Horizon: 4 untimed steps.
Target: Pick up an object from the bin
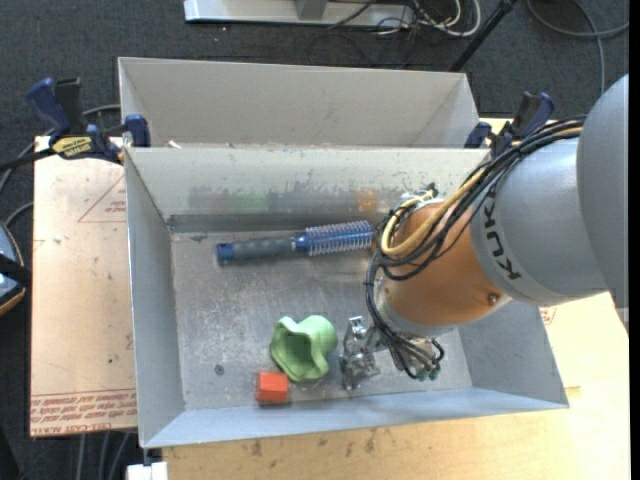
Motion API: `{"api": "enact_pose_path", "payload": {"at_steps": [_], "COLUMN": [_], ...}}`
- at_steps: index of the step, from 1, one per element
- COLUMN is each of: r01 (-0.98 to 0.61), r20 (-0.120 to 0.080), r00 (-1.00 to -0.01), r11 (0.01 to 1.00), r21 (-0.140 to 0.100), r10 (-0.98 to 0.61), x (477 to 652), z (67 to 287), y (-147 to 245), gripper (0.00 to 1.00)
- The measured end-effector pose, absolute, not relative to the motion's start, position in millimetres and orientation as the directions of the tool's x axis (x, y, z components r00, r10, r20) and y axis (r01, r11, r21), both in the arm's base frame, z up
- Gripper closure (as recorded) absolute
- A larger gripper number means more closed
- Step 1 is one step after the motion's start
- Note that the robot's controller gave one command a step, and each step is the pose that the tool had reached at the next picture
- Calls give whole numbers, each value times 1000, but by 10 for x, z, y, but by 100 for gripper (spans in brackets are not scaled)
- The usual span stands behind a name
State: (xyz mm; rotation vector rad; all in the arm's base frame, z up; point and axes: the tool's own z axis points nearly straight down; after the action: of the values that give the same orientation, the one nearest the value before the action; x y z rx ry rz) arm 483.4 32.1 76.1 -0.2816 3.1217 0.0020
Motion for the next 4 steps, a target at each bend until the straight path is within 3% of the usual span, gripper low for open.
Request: {"api": "enact_pose_path", "payload": {"at_steps": [4], "r01": [-179], "r20": [-7], "r00": [-984], "r11": [984], "r21": [1], "r10": [-179], "x": [4834], "z": [760], "y": [321], "gripper": [100]}}
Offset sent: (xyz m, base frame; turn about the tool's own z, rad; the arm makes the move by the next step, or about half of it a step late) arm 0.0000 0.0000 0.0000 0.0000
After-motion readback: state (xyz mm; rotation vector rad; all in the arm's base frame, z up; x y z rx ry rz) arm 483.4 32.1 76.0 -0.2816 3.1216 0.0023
